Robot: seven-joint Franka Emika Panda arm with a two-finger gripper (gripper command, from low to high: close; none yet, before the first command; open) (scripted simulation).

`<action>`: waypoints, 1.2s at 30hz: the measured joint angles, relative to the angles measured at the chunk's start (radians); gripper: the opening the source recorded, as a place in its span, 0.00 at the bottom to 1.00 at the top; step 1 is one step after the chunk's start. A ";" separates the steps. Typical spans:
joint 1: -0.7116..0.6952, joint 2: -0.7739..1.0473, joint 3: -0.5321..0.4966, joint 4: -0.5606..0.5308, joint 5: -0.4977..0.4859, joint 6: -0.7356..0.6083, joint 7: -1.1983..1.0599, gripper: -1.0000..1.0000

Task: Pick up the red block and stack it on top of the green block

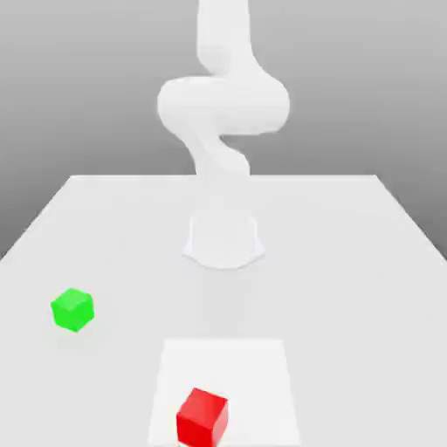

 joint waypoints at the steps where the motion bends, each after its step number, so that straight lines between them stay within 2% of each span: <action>1: 0.023 0.035 -0.023 -0.005 0.010 0.011 -0.046 0.50; 10: 0.184 0.325 -0.189 -0.043 0.112 0.103 -0.446 0.50; 17: 0.250 0.553 -0.258 -0.073 0.204 0.173 -0.762 0.50; 24: 0.259 0.767 -0.268 -0.104 0.239 0.249 -1.039 0.50; 31: 0.238 0.952 -0.268 -0.137 0.162 0.347 -1.222 0.50; 35: 0.189 1.084 -0.206 -0.118 0.228 0.449 -1.291 0.50; 36: 0.174 1.115 -0.187 -0.113 0.247 0.474 -1.306 0.00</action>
